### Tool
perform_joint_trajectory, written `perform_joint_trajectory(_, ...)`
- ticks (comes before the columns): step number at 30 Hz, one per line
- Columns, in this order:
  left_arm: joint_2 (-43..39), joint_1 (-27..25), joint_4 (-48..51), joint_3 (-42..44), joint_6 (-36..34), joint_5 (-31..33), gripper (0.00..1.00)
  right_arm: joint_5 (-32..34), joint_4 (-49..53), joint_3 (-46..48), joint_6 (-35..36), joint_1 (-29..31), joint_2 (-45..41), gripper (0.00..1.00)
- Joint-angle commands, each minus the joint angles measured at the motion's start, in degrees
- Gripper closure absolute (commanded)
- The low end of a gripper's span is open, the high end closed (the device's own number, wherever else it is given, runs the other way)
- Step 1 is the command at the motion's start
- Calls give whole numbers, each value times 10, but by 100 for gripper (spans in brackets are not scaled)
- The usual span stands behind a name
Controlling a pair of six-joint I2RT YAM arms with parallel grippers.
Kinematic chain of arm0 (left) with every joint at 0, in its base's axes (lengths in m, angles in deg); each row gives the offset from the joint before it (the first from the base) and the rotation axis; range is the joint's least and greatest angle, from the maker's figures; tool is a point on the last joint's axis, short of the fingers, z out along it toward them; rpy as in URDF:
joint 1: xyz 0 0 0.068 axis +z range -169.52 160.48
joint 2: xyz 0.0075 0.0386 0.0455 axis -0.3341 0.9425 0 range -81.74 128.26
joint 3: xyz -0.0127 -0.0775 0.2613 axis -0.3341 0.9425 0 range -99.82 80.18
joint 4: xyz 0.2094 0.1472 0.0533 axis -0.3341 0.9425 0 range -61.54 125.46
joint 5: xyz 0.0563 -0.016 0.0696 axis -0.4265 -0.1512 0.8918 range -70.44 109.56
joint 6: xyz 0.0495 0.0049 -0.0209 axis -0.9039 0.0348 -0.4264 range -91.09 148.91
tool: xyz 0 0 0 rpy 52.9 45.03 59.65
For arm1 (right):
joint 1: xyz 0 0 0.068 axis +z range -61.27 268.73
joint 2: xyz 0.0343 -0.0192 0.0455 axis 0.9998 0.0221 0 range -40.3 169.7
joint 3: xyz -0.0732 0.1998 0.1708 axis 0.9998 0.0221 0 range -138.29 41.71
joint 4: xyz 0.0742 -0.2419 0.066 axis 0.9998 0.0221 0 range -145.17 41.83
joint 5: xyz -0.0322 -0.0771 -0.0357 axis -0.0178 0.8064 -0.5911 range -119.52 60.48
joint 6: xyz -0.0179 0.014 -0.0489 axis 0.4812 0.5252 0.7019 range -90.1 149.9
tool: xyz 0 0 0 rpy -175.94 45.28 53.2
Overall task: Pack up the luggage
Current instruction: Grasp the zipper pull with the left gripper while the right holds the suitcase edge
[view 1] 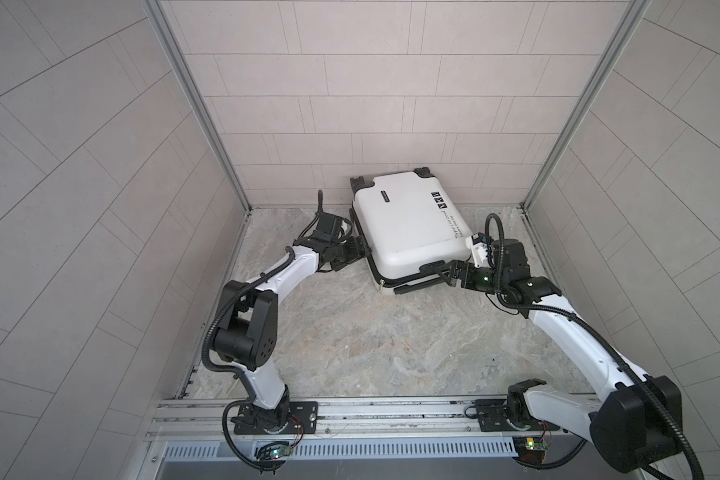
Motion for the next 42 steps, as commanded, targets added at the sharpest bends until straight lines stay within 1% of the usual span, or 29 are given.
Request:
perform_joint_trajectory(1,-77,2,8,25,-25,31,16,52,57,-35,20,-7,-17,0)
perform_joint_trajectory(5,-158,3,33,79,-54,65,16,68,82,-61,23,-18,-16,0)
perform_joint_trajectory(8,-222,3,32,144,-82,67,16,72,87,-70,26,-28,-15,0)
perform_joint_trajectory(10,-270,2,13,197,-91,65,17,72,89,-75,28,-34,-17,1)
perform_joint_trajectory(14,-365,-3,-68,324,-92,42,29,69,92,-83,39,-45,-19,1)
perform_joint_trajectory(16,-400,-22,-103,372,-99,42,32,68,92,-85,45,-48,-17,0)
perform_joint_trajectory(17,-415,-43,-120,394,-109,62,33,70,91,-85,46,-49,-15,0)
perform_joint_trajectory(19,-426,-103,-162,425,-127,115,35,71,91,-87,47,-52,-8,0)
perform_joint_trajectory(21,-411,-178,-218,448,-149,188,35,71,90,-89,42,-54,2,0)
perform_joint_trajectory(23,-383,-236,-263,455,-171,250,36,69,89,-92,34,-56,8,1)
perform_joint_trajectory(24,-366,-255,-292,460,-181,271,38,66,89,-93,29,-57,10,0)
perform_joint_trajectory(26,-335,-277,-333,462,-196,309,43,60,90,-95,24,-59,12,1)
perform_joint_trajectory(28,-308,-290,-353,454,-213,333,45,59,93,-95,25,-58,9,0)
perform_joint_trajectory(32,-254,-309,-360,419,-249,367,45,58,98,-89,28,-63,-2,1)
perform_joint_trajectory(34,-227,-309,-368,407,-253,371,45,56,98,-86,27,-67,-7,1)
perform_joint_trajectory(37,-189,-308,-415,400,-254,359,45,51,96,-82,27,-70,-9,0)
perform_joint_trajectory(39,-170,-308,-428,390,-247,356,45,47,94,-81,27,-71,-7,0)
perform_joint_trajectory(42,-144,-307,-439,376,-235,369,47,42,95,-81,27,-73,-5,1)
